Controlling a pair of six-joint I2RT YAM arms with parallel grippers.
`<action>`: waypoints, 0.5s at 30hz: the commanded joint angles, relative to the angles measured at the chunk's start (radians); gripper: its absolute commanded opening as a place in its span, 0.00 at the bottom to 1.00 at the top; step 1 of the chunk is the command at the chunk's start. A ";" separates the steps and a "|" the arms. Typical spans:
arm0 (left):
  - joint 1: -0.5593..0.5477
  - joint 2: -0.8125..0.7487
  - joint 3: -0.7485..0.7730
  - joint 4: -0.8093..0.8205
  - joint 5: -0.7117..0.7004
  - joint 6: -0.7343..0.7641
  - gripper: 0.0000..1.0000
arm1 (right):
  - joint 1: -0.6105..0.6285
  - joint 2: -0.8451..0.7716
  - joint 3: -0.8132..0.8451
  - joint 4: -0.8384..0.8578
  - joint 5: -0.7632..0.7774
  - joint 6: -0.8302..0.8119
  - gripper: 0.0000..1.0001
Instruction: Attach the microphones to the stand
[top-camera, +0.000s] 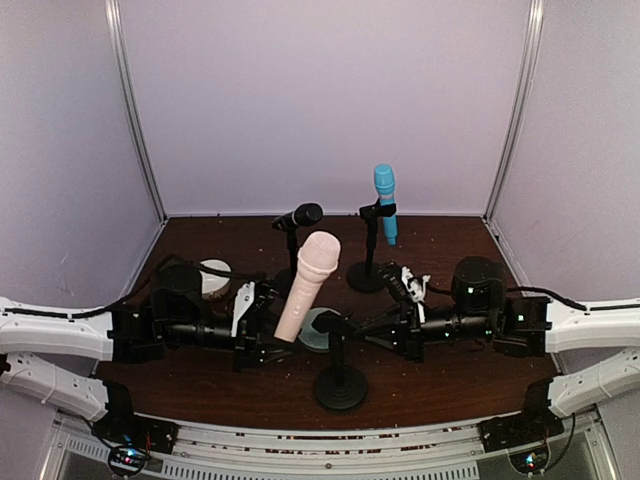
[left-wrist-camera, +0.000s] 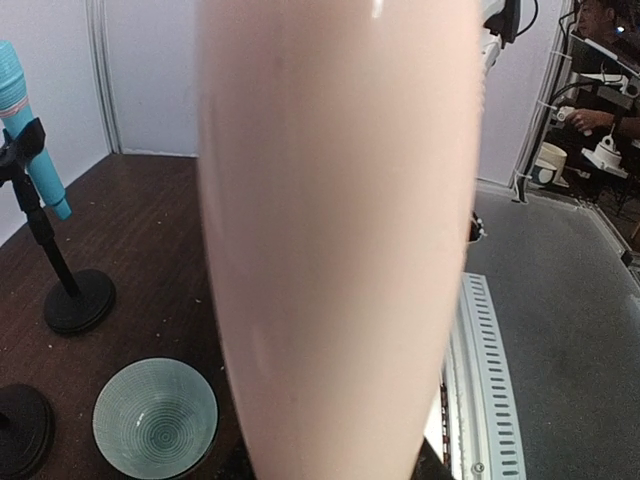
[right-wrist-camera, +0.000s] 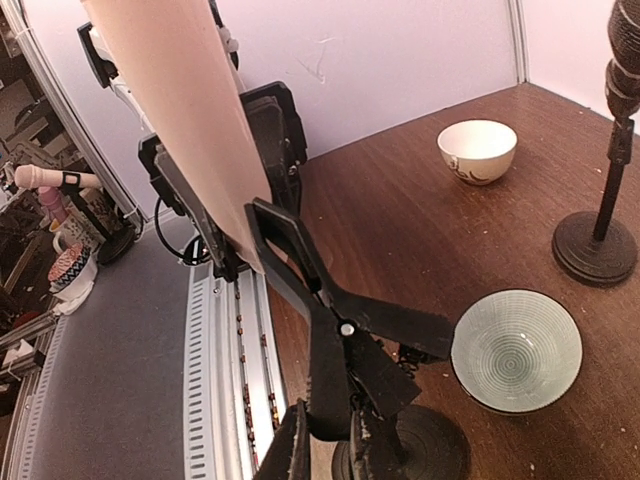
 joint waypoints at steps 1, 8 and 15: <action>0.004 -0.084 -0.030 0.018 -0.050 -0.012 0.01 | 0.029 0.043 0.069 0.204 0.020 0.008 0.00; 0.006 -0.171 -0.050 -0.061 -0.095 0.013 0.01 | 0.046 0.106 0.076 0.287 0.027 0.020 0.00; 0.012 -0.183 -0.059 -0.097 -0.096 0.017 0.00 | 0.058 0.117 0.072 0.215 0.027 0.007 0.11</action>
